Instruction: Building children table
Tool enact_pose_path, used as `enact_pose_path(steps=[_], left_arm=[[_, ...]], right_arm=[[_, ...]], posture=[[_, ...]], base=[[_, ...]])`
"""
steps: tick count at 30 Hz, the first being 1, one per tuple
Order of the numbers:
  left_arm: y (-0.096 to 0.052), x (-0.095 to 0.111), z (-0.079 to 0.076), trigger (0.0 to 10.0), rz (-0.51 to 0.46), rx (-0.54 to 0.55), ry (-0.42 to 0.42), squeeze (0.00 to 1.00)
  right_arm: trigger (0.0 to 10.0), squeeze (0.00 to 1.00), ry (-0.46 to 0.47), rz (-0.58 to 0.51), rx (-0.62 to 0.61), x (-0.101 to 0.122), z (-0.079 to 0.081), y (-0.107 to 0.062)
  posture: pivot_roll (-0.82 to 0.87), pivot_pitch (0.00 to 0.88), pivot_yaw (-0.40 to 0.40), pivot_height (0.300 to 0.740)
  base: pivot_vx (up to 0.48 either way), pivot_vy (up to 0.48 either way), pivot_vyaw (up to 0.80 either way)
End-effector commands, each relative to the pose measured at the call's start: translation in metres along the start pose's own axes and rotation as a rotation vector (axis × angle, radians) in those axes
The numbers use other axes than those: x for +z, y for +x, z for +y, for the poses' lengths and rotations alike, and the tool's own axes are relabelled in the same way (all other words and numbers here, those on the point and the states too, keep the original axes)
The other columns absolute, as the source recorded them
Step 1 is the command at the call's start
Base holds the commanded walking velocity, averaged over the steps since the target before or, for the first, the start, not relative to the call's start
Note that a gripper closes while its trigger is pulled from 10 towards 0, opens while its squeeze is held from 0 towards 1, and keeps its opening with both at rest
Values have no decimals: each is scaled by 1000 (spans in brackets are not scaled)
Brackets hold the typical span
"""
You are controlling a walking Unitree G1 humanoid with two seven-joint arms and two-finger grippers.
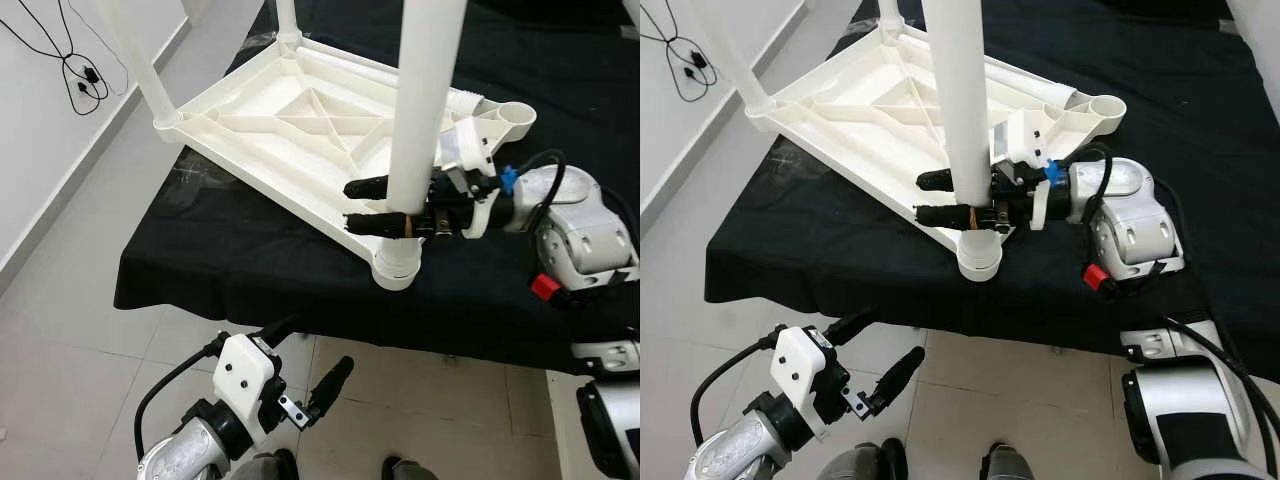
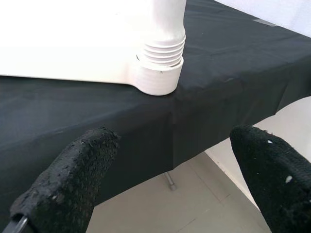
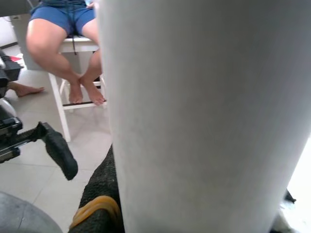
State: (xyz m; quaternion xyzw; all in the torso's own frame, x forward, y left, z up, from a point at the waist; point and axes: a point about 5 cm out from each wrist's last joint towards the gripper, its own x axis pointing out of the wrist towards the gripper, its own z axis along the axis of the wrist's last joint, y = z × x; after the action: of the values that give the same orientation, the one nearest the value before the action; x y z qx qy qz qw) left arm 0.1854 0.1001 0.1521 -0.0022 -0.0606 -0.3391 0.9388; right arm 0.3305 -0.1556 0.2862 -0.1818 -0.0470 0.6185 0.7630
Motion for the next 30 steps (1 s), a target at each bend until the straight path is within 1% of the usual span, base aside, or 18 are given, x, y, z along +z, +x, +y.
enact_pose_path(steps=[1,2,3,4,7,8,9,11,16,18,21,23,26,29,30], left_arm=[[-2,-5,-2,10000,12,2,-19,0],[-2,-5,-2,10000,12,2,-19,0],[-2,-5,-2,10000,12,2,-20,0],[-2,-5,-2,10000,12,2,-20,0],[-2,-5,-2,10000,12,2,-21,0],[-2,-5,-2,10000,12,1,-22,0],[-2,-5,-2,10000,12,1,-22,0],[-2,-5,-2,10000,12,2,-23,0],[-2,-5,-1,10000,12,4,-23,0],[-2,-5,0,10000,12,5,-22,0],[-2,-5,0,10000,13,5,-22,0],[-2,-5,1,10000,13,6,-21,0],[-2,-5,2,10000,12,6,-21,0],[-1,-5,4,10000,12,11,-17,0],[-1,-5,4,10000,12,11,-17,0]], right_arm=[[10000,0,158,133,-26,-40,10,8],[10000,0,158,133,-26,-40,10,8],[10000,0,185,147,-94,-42,9,8],[10000,0,194,150,-118,-43,9,8],[10000,0,200,150,-137,-43,9,8],[10000,0,215,152,-187,-46,8,6],[10000,0,215,152,-187,-46,8,6],[10000,0,244,150,-239,-49,8,5],[10000,0,266,148,-288,-52,9,5],[10000,0,289,142,-347,-56,11,7],[10000,0,299,141,-373,-58,13,8],[10000,0,300,142,-418,-63,18,11],[10000,0,299,144,-430,-64,20,13],[10000,0,280,164,-473,-72,31,24],[10000,0,280,164,-473,-72,31,24]], posture=[[15,273,58,740],[15,273,58,740],[13,274,59,740],[13,274,59,740],[11,273,58,740],[9,271,57,740],[9,271,57,740],[8,272,57,740],[7,274,58,740],[3,273,61,740],[3,274,61,740],[3,277,63,740],[3,277,63,740],[-1,275,63,740],[-1,275,63,740]], base=[[0,0,0],[0,0,0],[0,0,0],[0,0,0],[0,0,0],[0,0,0],[0,0,0],[0,0,0],[0,0,0],[0,0,0],[0,0,0],[0,0,0],[0,0,0],[0,0,0],[0,0,0]])
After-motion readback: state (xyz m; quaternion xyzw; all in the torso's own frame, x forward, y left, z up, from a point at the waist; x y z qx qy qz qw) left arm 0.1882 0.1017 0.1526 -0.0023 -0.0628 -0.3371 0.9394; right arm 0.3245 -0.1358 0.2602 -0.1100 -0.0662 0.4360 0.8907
